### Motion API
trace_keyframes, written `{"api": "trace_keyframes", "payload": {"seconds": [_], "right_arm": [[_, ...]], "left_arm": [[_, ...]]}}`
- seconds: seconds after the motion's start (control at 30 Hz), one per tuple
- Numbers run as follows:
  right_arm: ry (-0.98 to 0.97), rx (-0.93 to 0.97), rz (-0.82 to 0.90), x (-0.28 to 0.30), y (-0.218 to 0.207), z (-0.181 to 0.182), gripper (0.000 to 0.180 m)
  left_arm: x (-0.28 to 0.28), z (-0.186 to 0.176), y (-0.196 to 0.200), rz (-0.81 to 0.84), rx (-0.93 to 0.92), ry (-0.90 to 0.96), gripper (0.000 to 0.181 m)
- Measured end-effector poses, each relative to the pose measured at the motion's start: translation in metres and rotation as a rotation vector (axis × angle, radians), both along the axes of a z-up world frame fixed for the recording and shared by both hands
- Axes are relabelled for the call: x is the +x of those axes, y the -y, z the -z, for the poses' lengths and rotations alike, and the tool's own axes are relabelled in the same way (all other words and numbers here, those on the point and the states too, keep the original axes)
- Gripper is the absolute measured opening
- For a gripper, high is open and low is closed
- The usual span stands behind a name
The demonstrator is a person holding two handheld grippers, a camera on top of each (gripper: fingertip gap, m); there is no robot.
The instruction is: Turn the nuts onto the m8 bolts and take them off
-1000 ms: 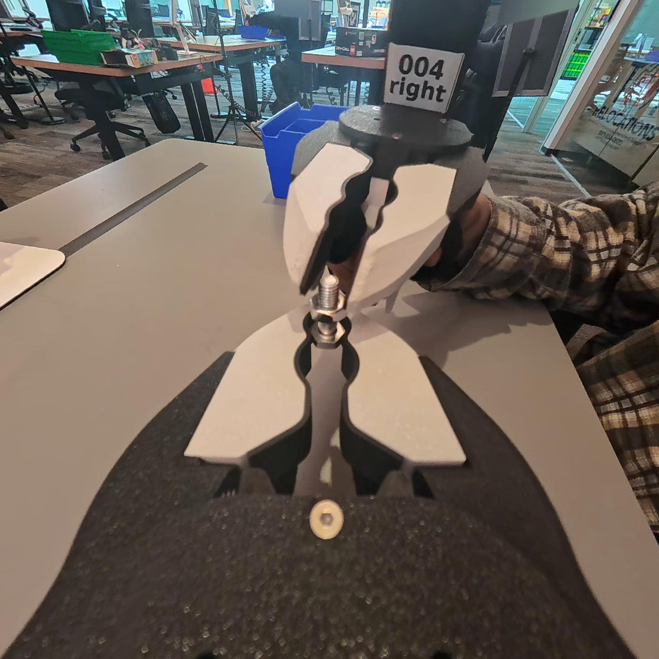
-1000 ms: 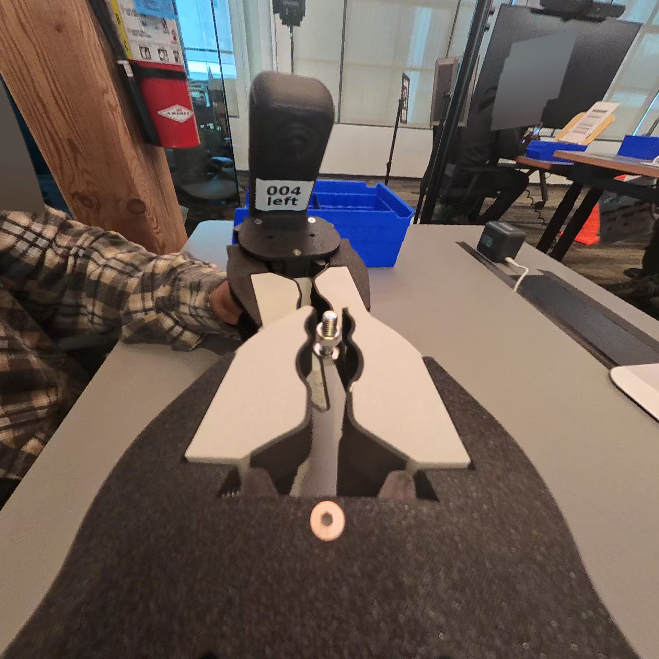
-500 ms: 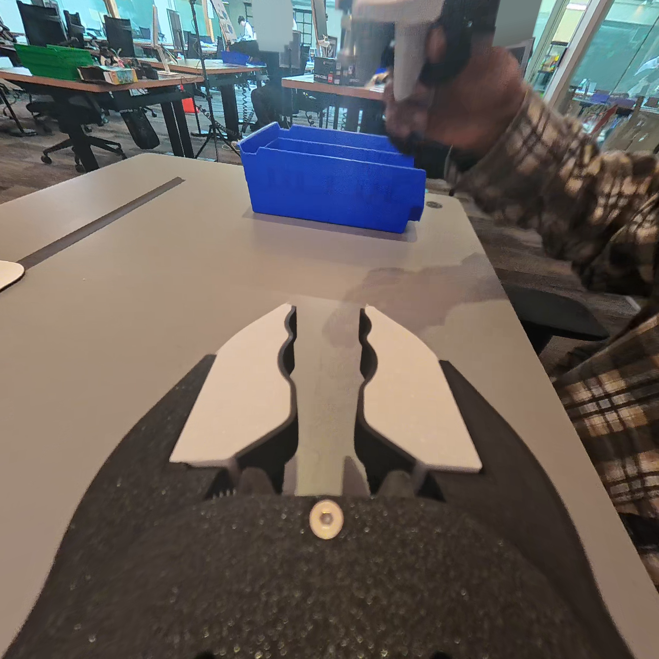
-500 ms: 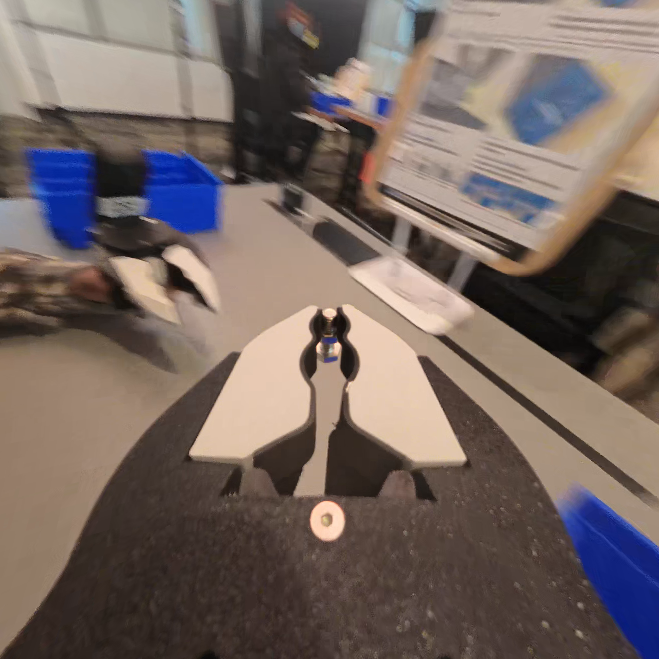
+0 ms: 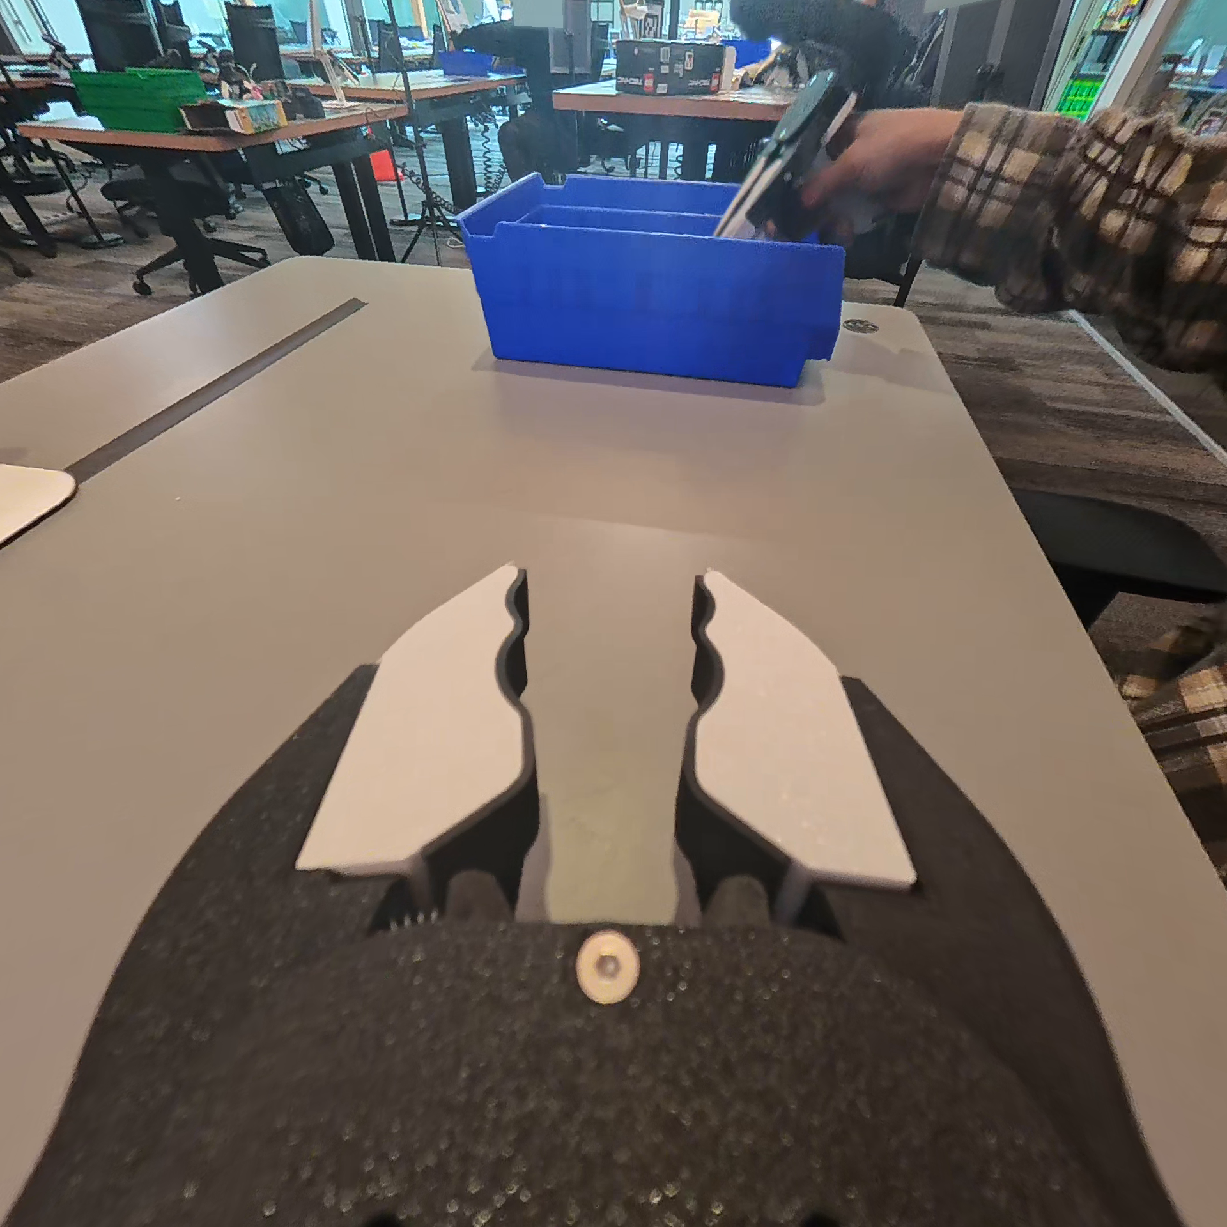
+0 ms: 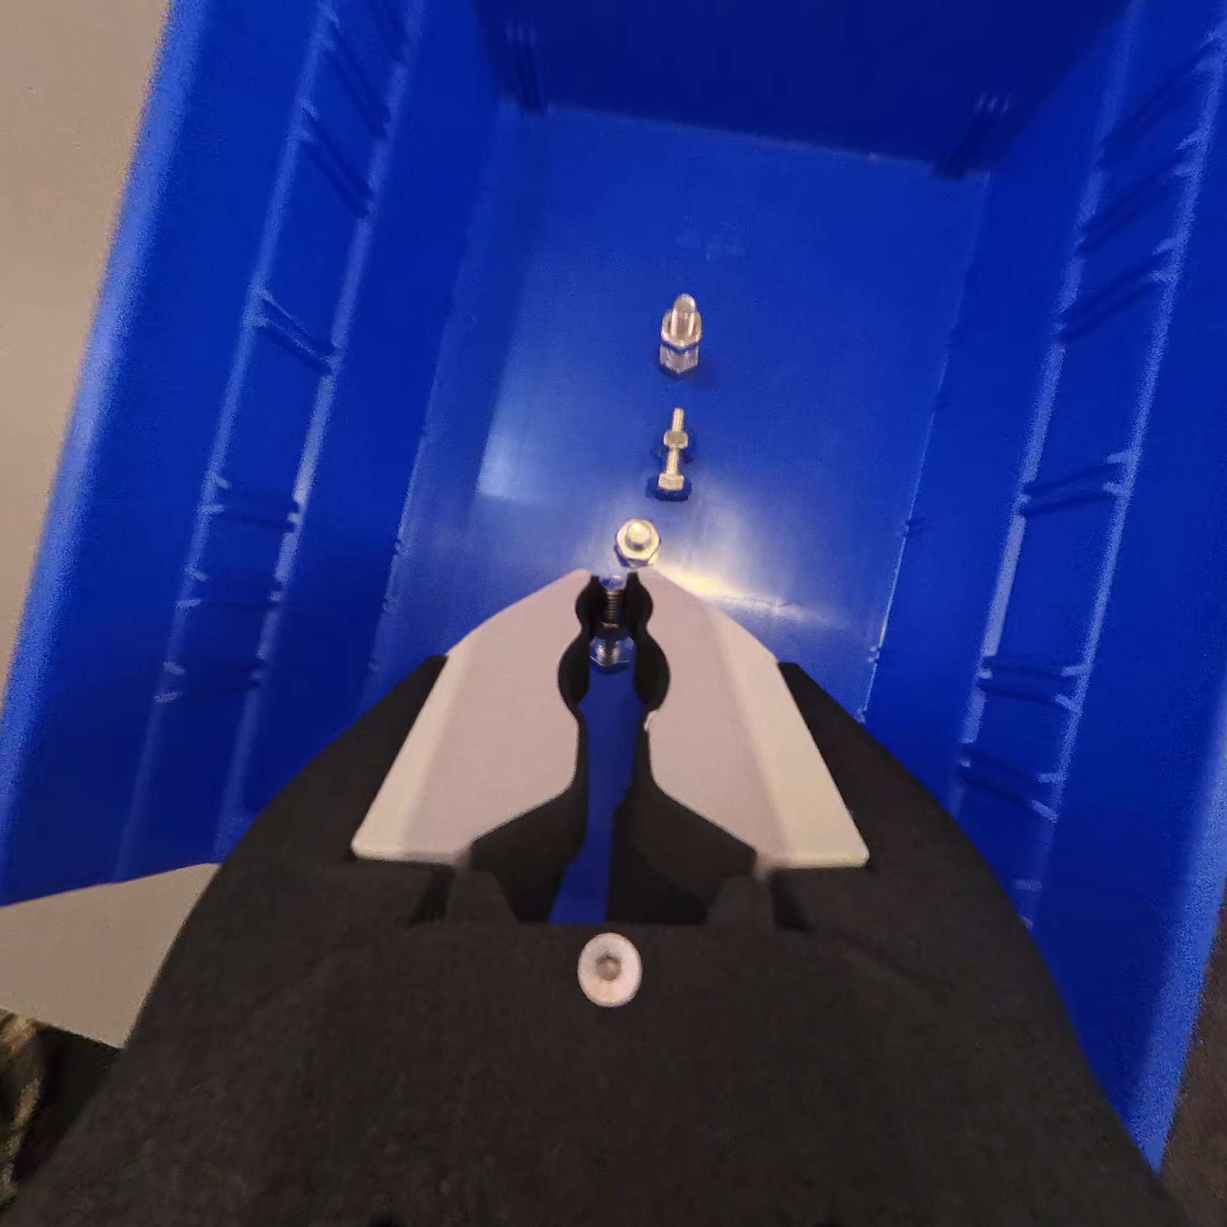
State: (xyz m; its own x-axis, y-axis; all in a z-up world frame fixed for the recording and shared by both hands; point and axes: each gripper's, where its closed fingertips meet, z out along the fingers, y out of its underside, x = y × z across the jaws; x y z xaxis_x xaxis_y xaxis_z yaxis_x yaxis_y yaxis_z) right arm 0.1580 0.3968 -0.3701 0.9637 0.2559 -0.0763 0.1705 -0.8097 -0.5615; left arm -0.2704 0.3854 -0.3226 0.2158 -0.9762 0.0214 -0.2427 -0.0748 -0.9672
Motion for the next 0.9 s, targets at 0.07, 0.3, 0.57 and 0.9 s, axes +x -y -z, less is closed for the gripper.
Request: {"api": "trace_keyframes", "payload": {"seconds": [0.07,0.3,0.57,0.9], "right_arm": [[0.007,-0.051,-0.008,0.0,0.003,0.009,0.008],[0.059,-0.003,-0.022,0.0,-0.008,-0.018,0.026],[0.067,0.532,-0.08,-0.075,-0.048,-0.167,0.072],[-0.043,0.762,-0.194,-0.201,-0.062,-0.188,0.098]], "left_arm": [[-0.002,0.0,-0.002,-0.006,-0.002,0.002,0.045],[-0.005,-0.001,-0.005,-0.021,-0.002,0.001,0.044],[-0.011,-0.007,-0.012,-0.061,-0.004,0.028,0.044],[-0.018,-0.009,-0.019,-0.096,-0.009,0.039,0.044]]}}
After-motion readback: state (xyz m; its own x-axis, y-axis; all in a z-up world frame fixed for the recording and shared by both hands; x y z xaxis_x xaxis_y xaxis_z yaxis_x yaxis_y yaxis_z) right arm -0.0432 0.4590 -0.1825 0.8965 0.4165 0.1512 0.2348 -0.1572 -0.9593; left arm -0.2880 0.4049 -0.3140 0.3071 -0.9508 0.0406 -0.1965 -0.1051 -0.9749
